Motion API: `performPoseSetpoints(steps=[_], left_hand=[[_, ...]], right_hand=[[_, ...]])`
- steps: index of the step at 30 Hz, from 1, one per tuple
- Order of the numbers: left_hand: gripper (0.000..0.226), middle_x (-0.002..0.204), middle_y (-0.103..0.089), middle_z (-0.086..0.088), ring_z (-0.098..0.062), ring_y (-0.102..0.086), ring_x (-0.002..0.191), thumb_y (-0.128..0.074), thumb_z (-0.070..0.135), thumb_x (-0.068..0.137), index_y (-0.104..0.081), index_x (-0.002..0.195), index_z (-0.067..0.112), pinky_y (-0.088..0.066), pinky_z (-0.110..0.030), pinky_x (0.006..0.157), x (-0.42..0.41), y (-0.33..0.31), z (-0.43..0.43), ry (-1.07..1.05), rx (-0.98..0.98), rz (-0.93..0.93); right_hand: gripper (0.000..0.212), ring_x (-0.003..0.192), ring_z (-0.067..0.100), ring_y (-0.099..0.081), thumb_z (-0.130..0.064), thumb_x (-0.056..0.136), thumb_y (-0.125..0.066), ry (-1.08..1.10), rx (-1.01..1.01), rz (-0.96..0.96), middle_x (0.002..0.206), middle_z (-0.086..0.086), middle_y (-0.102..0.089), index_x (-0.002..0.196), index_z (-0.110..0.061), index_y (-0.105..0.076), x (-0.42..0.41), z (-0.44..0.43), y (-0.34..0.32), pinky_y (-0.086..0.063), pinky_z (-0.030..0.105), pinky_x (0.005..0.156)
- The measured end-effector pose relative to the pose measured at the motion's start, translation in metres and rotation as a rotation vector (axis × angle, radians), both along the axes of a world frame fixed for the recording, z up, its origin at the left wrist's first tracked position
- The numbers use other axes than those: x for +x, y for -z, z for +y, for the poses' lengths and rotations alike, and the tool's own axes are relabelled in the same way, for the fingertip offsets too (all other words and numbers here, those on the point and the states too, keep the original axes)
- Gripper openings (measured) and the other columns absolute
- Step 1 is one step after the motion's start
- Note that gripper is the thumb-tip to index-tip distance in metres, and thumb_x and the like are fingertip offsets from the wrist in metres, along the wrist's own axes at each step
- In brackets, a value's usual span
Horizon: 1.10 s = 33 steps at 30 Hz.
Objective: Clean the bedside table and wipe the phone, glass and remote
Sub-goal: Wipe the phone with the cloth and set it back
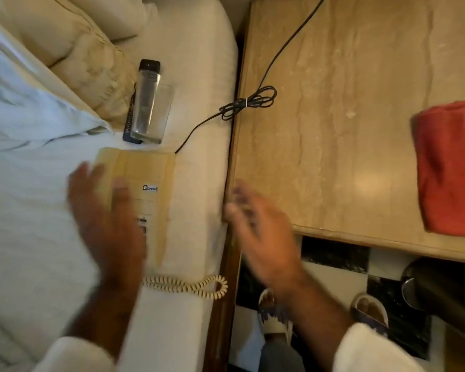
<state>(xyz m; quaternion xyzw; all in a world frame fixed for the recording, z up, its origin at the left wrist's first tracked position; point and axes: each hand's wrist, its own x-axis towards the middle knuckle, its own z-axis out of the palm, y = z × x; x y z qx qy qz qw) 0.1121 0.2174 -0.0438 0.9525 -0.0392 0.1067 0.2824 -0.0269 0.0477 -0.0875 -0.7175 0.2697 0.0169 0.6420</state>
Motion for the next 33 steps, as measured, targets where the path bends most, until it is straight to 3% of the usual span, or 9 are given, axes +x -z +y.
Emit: performPoseSetpoints(steps=[3, 6, 12, 16, 19, 22, 28, 30, 33], left_hand=[[0.076, 0.158, -0.051, -0.010, -0.029, -0.048, 0.147, -0.039, 0.070, 0.095, -0.053, 0.148, 0.017, -0.041, -0.053, 0.121, 0.032, 0.000, 0.060, -0.404, -0.083, 0.232], [0.074, 0.141, -0.064, -0.014, -0.036, -0.060, 0.132, -0.032, 0.076, 0.100, -0.064, 0.138, 0.020, -0.049, -0.056, 0.108, 0.036, 0.011, 0.083, -0.353, -0.205, 0.501], [0.071, 0.137, -0.066, -0.015, -0.040, -0.065, 0.123, -0.030, 0.072, 0.104, -0.056, 0.147, 0.023, -0.054, -0.068, 0.100, 0.003, -0.003, 0.066, -0.163, -0.220, 0.542], [0.078, 0.128, -0.069, -0.009, -0.037, -0.067, 0.118, -0.031, 0.085, 0.094, -0.059, 0.137, 0.027, -0.055, -0.066, 0.098, -0.038, -0.028, 0.028, -0.022, -0.132, 0.521], [0.049, 0.113, -0.069, 0.019, -0.004, -0.069, 0.103, -0.033, 0.083, 0.089, -0.059, 0.121, 0.057, -0.057, -0.043, 0.079, -0.063, -0.043, -0.030, 0.074, -0.144, 0.480], [0.013, 0.101, -0.066, 0.027, 0.022, -0.063, 0.090, -0.043, 0.068, 0.100, -0.055, 0.103, 0.064, -0.052, -0.012, 0.050, -0.076, -0.049, -0.098, 0.241, -0.240, 0.513], [0.032, 0.103, -0.076, 0.012, -0.001, -0.076, 0.087, -0.047, 0.067, 0.101, -0.059, 0.119, 0.044, -0.064, -0.023, 0.068, -0.057, -0.046, -0.221, 0.488, -0.389, 0.644], [0.049, 0.108, -0.076, 0.010, -0.007, -0.076, 0.093, -0.045, 0.070, 0.100, -0.059, 0.129, 0.034, -0.066, -0.039, 0.082, -0.041, -0.041, -0.250, 0.504, -0.373, 0.651], [0.045, 0.104, -0.076, 0.009, -0.006, -0.075, 0.090, -0.044, 0.064, 0.104, -0.064, 0.124, 0.028, -0.065, -0.037, 0.083, -0.006, -0.025, -0.272, 0.453, -0.389, 0.627]], right_hand=[[0.065, 0.126, 0.007, -0.060, -0.051, 0.104, -0.059, -0.009, 0.331, 0.048, 0.144, -0.013, -0.059, 0.163, -0.036, -0.036, 0.038, 0.060, -0.012, -0.056, 0.039, 0.107], [0.057, 0.132, 0.017, -0.060, -0.046, 0.103, -0.060, 0.029, 0.576, 0.131, 0.151, -0.002, -0.057, 0.155, -0.028, -0.044, 0.068, 0.089, -0.017, -0.058, 0.043, 0.105], [0.054, 0.139, 0.020, -0.055, -0.031, 0.111, -0.049, 0.036, 0.295, 0.190, 0.152, 0.002, -0.054, 0.163, -0.023, -0.036, 0.076, 0.095, -0.022, -0.051, 0.041, 0.115], [0.040, 0.113, -0.003, -0.068, -0.031, 0.110, -0.049, 0.210, 0.436, 0.161, 0.129, -0.023, -0.068, 0.140, -0.057, -0.055, 0.028, 0.052, -0.033, -0.062, 0.024, 0.091], [0.044, 0.093, -0.024, -0.065, -0.034, 0.109, -0.054, 0.359, 0.504, 0.126, 0.102, -0.043, -0.071, 0.105, -0.077, -0.060, -0.011, 0.002, -0.050, -0.054, 0.011, 0.075], [0.033, 0.095, -0.010, -0.073, -0.034, 0.107, -0.054, 0.526, 0.443, 0.095, 0.106, -0.029, -0.078, 0.123, -0.060, -0.067, -0.040, -0.053, -0.069, -0.058, 0.025, 0.079], [0.028, 0.105, 0.002, -0.076, -0.024, 0.107, -0.057, 0.806, 0.117, -0.055, 0.113, -0.017, -0.080, 0.122, -0.037, -0.077, -0.049, -0.154, -0.093, -0.061, 0.039, 0.088], [0.029, 0.109, 0.011, -0.077, -0.021, 0.106, -0.056, 0.814, 0.076, -0.099, 0.115, -0.009, -0.081, 0.125, -0.028, -0.077, -0.037, -0.178, -0.089, -0.062, 0.045, 0.096], [0.032, 0.105, 0.010, -0.078, -0.015, 0.103, -0.055, 0.723, -0.017, -0.118, 0.111, -0.009, -0.082, 0.119, -0.027, -0.079, -0.003, -0.206, -0.077, -0.063, 0.045, 0.096]])
